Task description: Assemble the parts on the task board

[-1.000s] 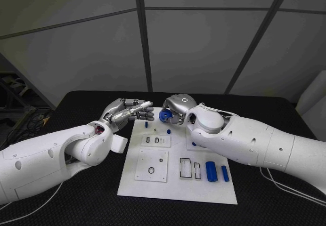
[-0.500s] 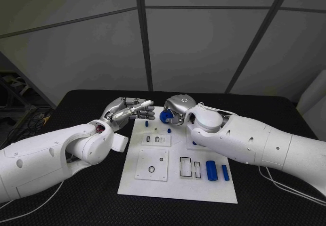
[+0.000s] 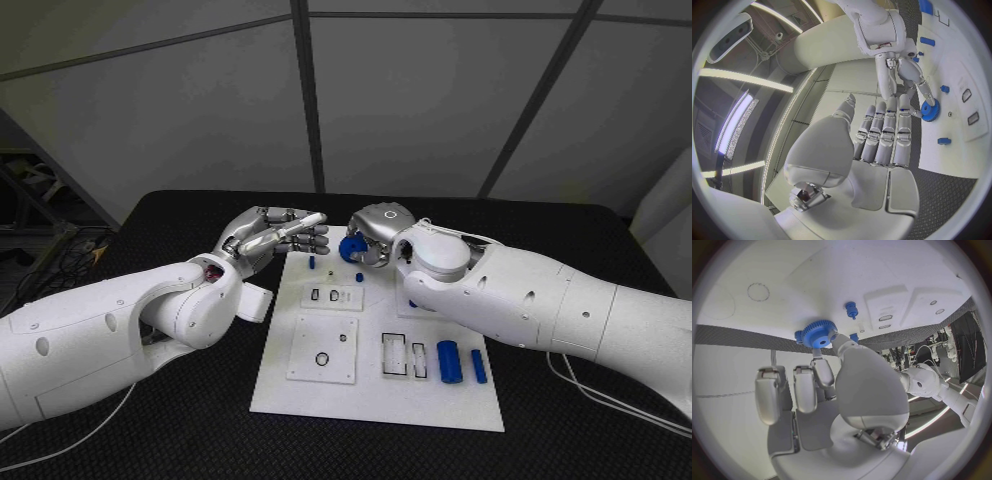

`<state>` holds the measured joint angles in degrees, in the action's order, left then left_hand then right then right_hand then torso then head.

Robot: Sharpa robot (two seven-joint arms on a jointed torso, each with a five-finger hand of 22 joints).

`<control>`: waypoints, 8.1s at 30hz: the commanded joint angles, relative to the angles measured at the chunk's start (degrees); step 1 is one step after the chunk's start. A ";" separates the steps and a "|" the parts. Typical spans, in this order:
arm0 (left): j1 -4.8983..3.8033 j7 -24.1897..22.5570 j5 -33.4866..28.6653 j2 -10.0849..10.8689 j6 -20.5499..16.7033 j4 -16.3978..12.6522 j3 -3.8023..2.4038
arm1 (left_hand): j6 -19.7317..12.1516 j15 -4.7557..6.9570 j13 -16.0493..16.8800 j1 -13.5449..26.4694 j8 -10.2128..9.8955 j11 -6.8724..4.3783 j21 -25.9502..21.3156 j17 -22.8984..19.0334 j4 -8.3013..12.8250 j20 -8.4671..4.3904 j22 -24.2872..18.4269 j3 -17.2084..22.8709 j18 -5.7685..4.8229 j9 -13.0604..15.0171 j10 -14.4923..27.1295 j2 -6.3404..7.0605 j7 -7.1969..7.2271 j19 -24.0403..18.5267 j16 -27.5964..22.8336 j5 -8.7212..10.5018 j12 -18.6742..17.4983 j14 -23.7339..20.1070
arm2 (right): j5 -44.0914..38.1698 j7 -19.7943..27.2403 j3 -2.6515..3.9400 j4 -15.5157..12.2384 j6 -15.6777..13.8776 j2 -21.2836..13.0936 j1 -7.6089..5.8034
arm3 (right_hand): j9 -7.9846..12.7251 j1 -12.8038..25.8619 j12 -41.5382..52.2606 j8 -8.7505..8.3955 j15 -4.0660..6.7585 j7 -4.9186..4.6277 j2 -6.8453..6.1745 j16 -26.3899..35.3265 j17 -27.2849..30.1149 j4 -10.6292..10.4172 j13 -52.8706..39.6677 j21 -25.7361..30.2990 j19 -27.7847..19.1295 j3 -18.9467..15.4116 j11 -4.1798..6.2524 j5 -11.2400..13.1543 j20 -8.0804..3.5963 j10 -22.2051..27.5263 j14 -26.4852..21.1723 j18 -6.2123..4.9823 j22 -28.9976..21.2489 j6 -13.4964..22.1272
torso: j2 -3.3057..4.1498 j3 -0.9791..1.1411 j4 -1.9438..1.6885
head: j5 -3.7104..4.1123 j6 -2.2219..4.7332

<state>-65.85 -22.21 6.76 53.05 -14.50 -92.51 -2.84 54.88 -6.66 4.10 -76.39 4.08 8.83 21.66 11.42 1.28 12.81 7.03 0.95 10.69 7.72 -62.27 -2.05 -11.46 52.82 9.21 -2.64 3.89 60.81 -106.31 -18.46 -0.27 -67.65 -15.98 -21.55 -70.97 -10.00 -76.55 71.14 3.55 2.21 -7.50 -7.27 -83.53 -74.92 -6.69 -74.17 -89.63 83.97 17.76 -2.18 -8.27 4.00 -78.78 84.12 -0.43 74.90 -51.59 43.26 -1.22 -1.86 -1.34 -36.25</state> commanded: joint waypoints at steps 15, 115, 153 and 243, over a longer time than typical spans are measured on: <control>-0.08 1.44 0.03 0.10 1.06 -0.02 -0.05 | -0.07 -0.06 -0.08 0.06 -0.33 0.22 -0.31 -0.02 0.32 -0.08 -0.18 -0.12 -0.18 0.04 0.38 -0.57 -0.30 0.43 -0.34 -0.27 -0.27 0.30 | 3.49 0.30 -0.04 0.31 4.58 -0.42 -0.12 | 2.90 13.64 0.90 0.37 -0.85 -0.28 2.27 -0.69 -4.80 -10.15 -1.06 -0.37 6.03 -2.98 -0.88 0.35 1.11 -0.55 3.63 0.43 15.10 0.22 | 0.02 0.00 0.04 | 0.02 -0.14; 0.26 1.15 0.02 0.14 2.41 1.07 -0.01 | -0.29 -0.71 -0.05 0.05 -0.27 0.48 -3.25 -0.24 1.95 0.53 -2.19 -0.41 -0.36 0.06 0.71 -1.29 -0.49 -1.87 -2.65 -0.28 -0.18 -0.36 | 40.29 25.21 0.13 1.18 -0.68 -22.88 2.68 | 4.98 -4.07 0.13 1.35 -0.06 0.69 -1.55 -0.42 -5.24 -0.59 -1.19 0.18 5.46 0.59 0.17 0.82 0.35 -0.36 3.60 0.21 14.22 -7.12 | -0.46 0.75 1.62 | 3.23 0.19; 0.26 1.28 0.02 0.21 2.63 1.09 -0.01 | -0.32 -0.70 -0.06 -0.03 -0.28 0.48 -3.32 -0.22 2.09 0.55 -2.26 -0.36 -0.33 0.06 0.73 -1.41 -0.49 -1.88 -2.73 -0.28 -0.19 -0.30 | 39.47 23.46 0.14 1.71 -1.47 -21.79 2.69 | 4.30 -2.55 0.63 1.63 0.30 1.30 -0.45 -0.48 -5.44 -1.32 -1.62 -0.10 5.76 0.56 0.64 0.88 0.03 -0.69 3.65 0.32 14.67 -9.42 | -0.48 0.78 1.60 | 3.19 -0.15; 0.01 -0.19 -0.57 0.30 0.08 2.72 -0.03 | -0.32 -0.74 -0.05 -0.38 -0.26 0.47 -3.59 -0.21 2.73 0.64 -2.48 -0.31 -0.31 0.06 0.73 -1.43 -0.46 -1.98 -3.06 -0.29 -0.17 -0.28 | 19.59 -2.58 -0.39 -14.04 -2.02 -5.08 5.54 | 1.68 -1.96 0.66 0.87 1.05 2.08 2.49 -0.24 -5.37 1.54 -1.93 -0.11 5.78 2.13 1.38 -2.11 -0.80 -0.93 3.62 0.33 14.71 -11.99 | -1.72 0.13 0.87 | -0.08 -2.98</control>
<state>-65.75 -21.53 6.44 53.43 -14.43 -89.77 -2.81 54.67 -6.96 4.04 -76.61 3.86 9.25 18.34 11.25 3.81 13.42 4.62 0.63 10.69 7.72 -61.84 -2.87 -11.67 51.37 6.44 -2.64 3.90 60.52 -85.86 -20.84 -0.67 -81.58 -18.89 -26.65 -65.34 -6.24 -78.83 72.01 4.51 3.08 -5.43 -5.12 -83.99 -74.91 -5.13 -74.92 -89.82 83.96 20.08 -1.02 -10.27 3.57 -79.94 84.14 -0.43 74.91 -63.35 41.54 -1.10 -0.96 -1.40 -39.17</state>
